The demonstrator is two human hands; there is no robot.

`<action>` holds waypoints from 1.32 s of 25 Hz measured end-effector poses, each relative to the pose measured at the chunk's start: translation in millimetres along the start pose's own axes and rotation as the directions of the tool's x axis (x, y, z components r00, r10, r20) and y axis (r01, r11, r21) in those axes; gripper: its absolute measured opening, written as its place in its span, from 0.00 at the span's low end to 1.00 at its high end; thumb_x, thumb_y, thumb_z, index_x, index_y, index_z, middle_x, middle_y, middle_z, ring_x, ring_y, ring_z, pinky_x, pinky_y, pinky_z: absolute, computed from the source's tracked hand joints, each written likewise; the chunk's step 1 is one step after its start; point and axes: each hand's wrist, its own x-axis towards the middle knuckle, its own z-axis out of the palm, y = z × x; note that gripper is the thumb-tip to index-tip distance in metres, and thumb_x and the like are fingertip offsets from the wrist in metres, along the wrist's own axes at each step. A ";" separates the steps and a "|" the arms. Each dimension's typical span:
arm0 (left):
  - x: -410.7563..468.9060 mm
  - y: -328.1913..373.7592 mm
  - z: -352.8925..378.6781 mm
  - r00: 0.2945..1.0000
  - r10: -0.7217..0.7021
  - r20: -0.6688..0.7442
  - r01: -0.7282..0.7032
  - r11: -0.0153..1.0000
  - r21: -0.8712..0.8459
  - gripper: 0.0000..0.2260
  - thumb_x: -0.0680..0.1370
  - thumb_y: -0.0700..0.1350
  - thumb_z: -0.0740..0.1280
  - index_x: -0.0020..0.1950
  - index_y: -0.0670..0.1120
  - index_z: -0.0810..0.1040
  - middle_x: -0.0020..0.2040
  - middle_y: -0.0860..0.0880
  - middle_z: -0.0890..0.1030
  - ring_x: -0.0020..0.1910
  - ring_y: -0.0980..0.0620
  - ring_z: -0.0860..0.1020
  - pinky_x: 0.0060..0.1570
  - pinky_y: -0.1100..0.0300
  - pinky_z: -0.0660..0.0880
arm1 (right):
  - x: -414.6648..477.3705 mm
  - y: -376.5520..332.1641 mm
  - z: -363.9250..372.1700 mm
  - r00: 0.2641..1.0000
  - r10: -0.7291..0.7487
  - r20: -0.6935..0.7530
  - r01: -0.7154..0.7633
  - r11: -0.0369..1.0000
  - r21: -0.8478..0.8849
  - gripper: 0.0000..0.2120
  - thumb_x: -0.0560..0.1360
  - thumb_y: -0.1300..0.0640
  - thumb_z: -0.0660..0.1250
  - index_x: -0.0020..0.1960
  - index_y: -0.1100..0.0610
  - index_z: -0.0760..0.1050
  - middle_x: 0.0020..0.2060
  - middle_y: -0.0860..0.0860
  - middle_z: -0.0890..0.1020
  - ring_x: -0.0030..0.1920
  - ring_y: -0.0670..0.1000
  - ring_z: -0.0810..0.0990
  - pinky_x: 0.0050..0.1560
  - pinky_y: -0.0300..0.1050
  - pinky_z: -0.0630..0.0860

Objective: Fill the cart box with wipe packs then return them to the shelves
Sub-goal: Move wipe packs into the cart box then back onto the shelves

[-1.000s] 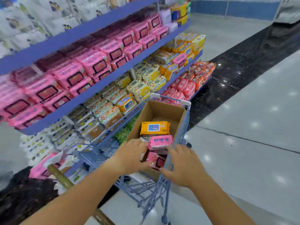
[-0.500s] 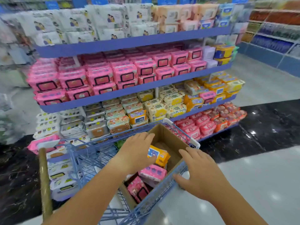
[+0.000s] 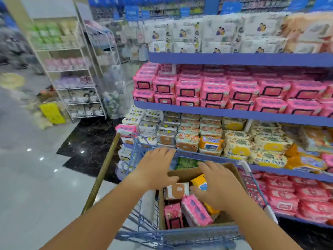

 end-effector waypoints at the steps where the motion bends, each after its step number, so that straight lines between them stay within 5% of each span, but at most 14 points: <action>1: -4.4 3.5 -3.1 0.999 -0.040 -0.014 0.040 0.999 0.011 0.42 0.77 0.66 0.64 0.83 0.48 0.51 0.80 0.48 0.60 0.80 0.46 0.58 0.77 0.47 0.60 | 3.0 3.4 -2.4 0.999 -0.043 0.005 0.043 0.999 -0.001 0.41 0.74 0.27 0.54 0.79 0.52 0.56 0.74 0.50 0.65 0.73 0.55 0.64 0.73 0.51 0.63; 10: -84.0 -16.0 -18.7 0.904 -0.414 -0.103 0.413 0.910 -0.027 0.43 0.73 0.68 0.64 0.81 0.48 0.57 0.75 0.50 0.68 0.74 0.48 0.68 0.72 0.52 0.69 | 38.8 -50.1 -25.5 0.910 -0.408 0.077 0.413 0.909 -0.057 0.40 0.75 0.31 0.57 0.79 0.52 0.55 0.75 0.53 0.65 0.73 0.58 0.64 0.72 0.57 0.64; 16: -160.4 -128.2 5.7 0.847 -0.525 -0.090 0.507 0.846 -0.162 0.34 0.75 0.62 0.66 0.77 0.49 0.63 0.70 0.49 0.72 0.69 0.47 0.71 0.66 0.50 0.73 | 83.3 -170.5 0.2 0.909 -0.399 0.124 0.409 0.910 -0.067 0.37 0.79 0.33 0.56 0.81 0.52 0.52 0.77 0.54 0.62 0.76 0.59 0.62 0.72 0.59 0.66; 25: -225.0 -334.2 34.8 0.945 -0.321 -0.071 0.312 0.943 -0.112 0.39 0.75 0.64 0.64 0.80 0.48 0.58 0.73 0.49 0.69 0.72 0.47 0.68 0.71 0.51 0.68 | 187.1 -372.4 69.5 0.979 -0.180 0.093 0.178 0.984 0.022 0.35 0.80 0.35 0.57 0.80 0.53 0.55 0.74 0.52 0.67 0.72 0.57 0.67 0.68 0.52 0.68; 30: -193.6 -437.9 48.5 0.970 -0.241 -0.035 0.240 0.970 -0.019 0.40 0.70 0.67 0.63 0.76 0.46 0.68 0.67 0.48 0.76 0.65 0.45 0.76 0.64 0.49 0.76 | 261.2 -400.5 89.3 0.990 -0.125 0.066 0.128 0.991 -0.043 0.36 0.78 0.35 0.58 0.79 0.52 0.56 0.76 0.52 0.63 0.76 0.56 0.61 0.74 0.52 0.63; 33: -152.1 -494.7 58.9 0.985 -0.169 0.022 0.168 0.985 0.042 0.40 0.71 0.67 0.58 0.78 0.47 0.66 0.69 0.48 0.74 0.68 0.45 0.73 0.67 0.48 0.73 | 313.9 -399.2 103.6 0.995 -0.102 0.007 0.102 0.989 -0.111 0.35 0.76 0.35 0.57 0.76 0.54 0.66 0.72 0.55 0.70 0.73 0.59 0.68 0.74 0.56 0.65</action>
